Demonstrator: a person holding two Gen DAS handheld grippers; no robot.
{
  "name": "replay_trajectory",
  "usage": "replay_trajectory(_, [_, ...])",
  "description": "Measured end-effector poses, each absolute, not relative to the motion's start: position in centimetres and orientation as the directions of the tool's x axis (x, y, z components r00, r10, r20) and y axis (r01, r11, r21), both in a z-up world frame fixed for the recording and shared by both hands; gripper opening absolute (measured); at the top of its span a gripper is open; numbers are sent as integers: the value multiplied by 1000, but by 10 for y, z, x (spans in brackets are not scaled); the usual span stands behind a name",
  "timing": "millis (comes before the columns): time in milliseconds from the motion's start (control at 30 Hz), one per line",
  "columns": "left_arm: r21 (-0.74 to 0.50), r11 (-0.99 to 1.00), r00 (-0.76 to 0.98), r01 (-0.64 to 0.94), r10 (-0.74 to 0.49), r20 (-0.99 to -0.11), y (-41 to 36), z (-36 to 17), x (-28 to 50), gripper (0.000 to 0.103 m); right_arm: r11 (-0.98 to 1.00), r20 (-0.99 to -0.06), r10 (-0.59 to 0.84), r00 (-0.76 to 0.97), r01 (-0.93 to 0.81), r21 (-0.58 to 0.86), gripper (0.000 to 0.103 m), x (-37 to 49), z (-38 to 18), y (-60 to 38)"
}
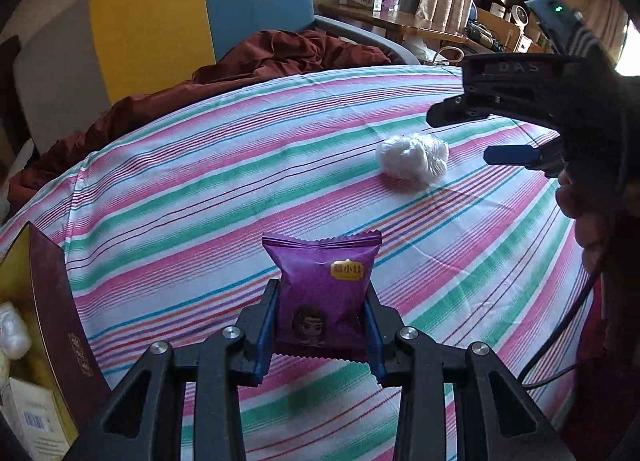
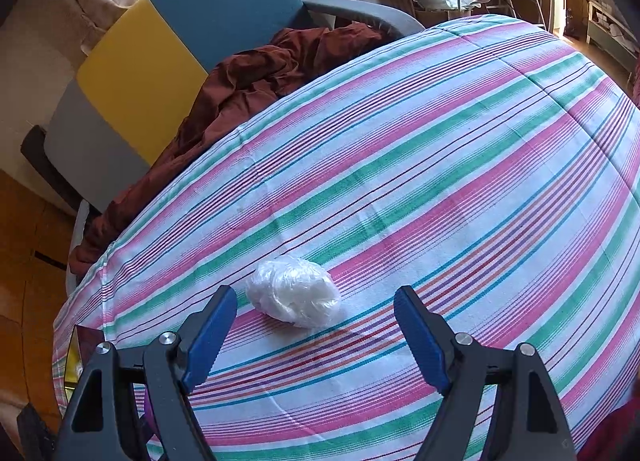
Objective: Organize objects
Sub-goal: 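Grasp the clear plastic bag with the right gripper while the left gripper lifts the packet, then carry the purple snack packet into the gold tray and open the left gripper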
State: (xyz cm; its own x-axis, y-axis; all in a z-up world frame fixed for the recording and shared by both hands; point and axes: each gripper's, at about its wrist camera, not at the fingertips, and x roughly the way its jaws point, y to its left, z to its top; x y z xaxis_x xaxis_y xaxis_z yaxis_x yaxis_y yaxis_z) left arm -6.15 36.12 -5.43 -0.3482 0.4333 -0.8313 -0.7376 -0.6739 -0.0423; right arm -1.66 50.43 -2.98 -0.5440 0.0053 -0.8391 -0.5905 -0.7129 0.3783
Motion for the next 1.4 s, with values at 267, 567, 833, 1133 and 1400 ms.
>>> replay_trajectory(267, [-80, -678, -337, -731, 460, -821, 338, -49, -45, 38, -722, -808, -31, -588, -546, 425, 82, -27, -37, 504])
replay_trajectory(567, [-131, -685, -327, -717, 496, -804, 304, -42, -29, 38, -722, -764, -72, -642, -495, 484, 82, -35, -41, 503])
replay_trajectory(833, [-176, -679, -322, -713, 540, -777, 286, -28, -22, 38, -817, -826, 21, -563, -486, 310, 82, -49, -49, 483])
replay_trajectory(1133, [-183, -697, -341, -693, 540, -769, 270, -21, -19, 38, -890, -870, 96, -483, -432, 142, 62, -63, -65, 466])
replay_trajectory(1400, [-157, -737, -411, -658, 525, -745, 249, -2, -16, 38, -900, -875, 79, -478, -411, 143, 50, -61, -63, 462])
